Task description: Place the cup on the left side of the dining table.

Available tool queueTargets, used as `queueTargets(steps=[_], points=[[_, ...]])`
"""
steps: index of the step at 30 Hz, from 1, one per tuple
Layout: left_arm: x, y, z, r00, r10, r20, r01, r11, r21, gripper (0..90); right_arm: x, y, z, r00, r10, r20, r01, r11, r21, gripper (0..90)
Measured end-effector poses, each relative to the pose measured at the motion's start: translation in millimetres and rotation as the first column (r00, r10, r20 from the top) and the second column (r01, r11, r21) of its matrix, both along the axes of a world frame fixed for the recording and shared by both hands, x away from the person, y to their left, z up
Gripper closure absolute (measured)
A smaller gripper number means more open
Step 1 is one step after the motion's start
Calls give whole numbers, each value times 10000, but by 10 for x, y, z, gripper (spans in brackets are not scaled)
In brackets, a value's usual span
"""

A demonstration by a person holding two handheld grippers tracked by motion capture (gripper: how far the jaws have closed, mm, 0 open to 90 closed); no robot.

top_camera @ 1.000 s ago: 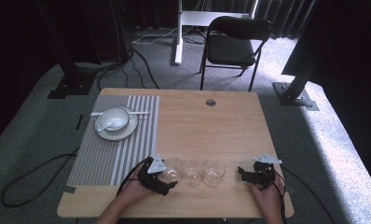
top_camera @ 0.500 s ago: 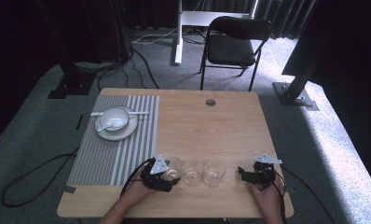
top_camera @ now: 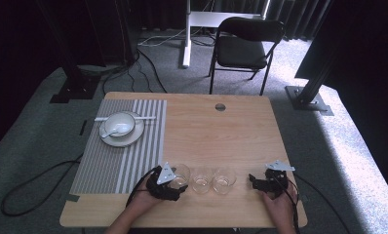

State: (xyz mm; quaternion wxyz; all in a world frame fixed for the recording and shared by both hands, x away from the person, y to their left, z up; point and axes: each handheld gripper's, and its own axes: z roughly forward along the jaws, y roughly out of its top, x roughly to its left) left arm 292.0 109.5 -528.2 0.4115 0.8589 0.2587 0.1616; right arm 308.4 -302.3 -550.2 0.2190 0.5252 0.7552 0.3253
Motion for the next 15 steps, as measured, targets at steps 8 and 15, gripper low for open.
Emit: queueTargets(steps=[8, 15], points=[[-7, 51, 50, 9999, 17, -115, -16, 9999, 116, 218, 0, -1, 0, 10000, 6, 0, -6, 10000, -10, 116], [2, 95, 106, 9998, 160, -88, -157, 9995, 283, 218, 0, -1, 0, 10000, 3, -2, -3, 10000, -7, 116]])
